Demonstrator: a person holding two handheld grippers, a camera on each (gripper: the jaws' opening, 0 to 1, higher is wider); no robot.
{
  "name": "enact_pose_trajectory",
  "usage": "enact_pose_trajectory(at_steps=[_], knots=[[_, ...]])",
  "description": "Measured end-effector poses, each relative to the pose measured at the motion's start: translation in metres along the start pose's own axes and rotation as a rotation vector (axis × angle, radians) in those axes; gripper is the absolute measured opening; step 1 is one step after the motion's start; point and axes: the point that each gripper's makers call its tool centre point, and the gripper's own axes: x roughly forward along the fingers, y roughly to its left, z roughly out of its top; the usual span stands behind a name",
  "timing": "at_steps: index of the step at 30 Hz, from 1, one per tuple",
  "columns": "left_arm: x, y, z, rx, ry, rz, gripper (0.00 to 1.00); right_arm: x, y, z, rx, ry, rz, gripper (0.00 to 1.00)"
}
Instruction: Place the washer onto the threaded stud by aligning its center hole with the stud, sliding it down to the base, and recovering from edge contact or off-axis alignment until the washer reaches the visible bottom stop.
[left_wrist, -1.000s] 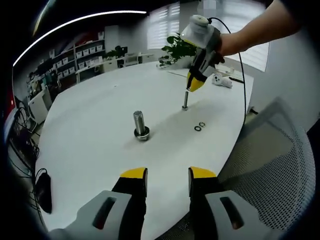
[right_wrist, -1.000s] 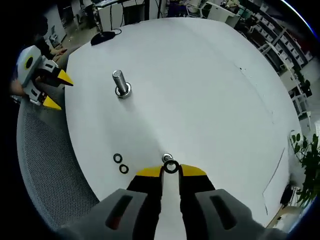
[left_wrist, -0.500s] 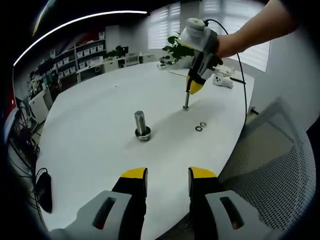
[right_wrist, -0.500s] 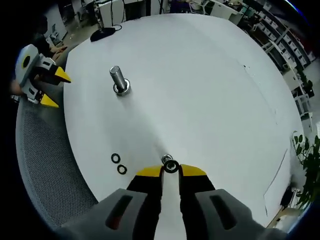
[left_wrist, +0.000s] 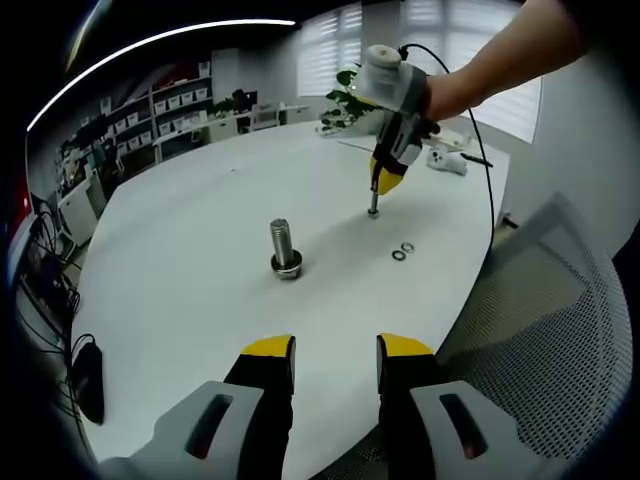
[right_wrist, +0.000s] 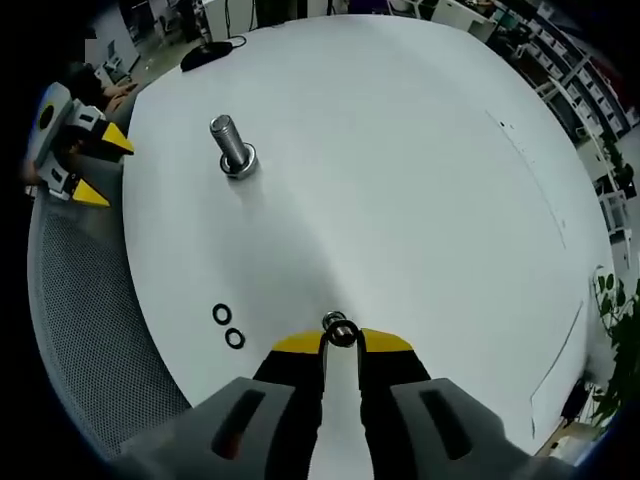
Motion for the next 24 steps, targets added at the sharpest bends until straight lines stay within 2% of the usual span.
enact_pose_trajectory(at_steps=[12, 24], knots=[[0.001, 0.001, -0.002, -0.006, 0.009, 0.001, 0.30, 0.023, 0.003, -0.006, 0.007, 0.032, 0.028, 0.14], [0.002, 0.001, -0.003, 0.000, 0.015, 0.002, 0.30, 0.031, 0.005, -0.006, 0.025, 0.036, 0.015, 0.15]])
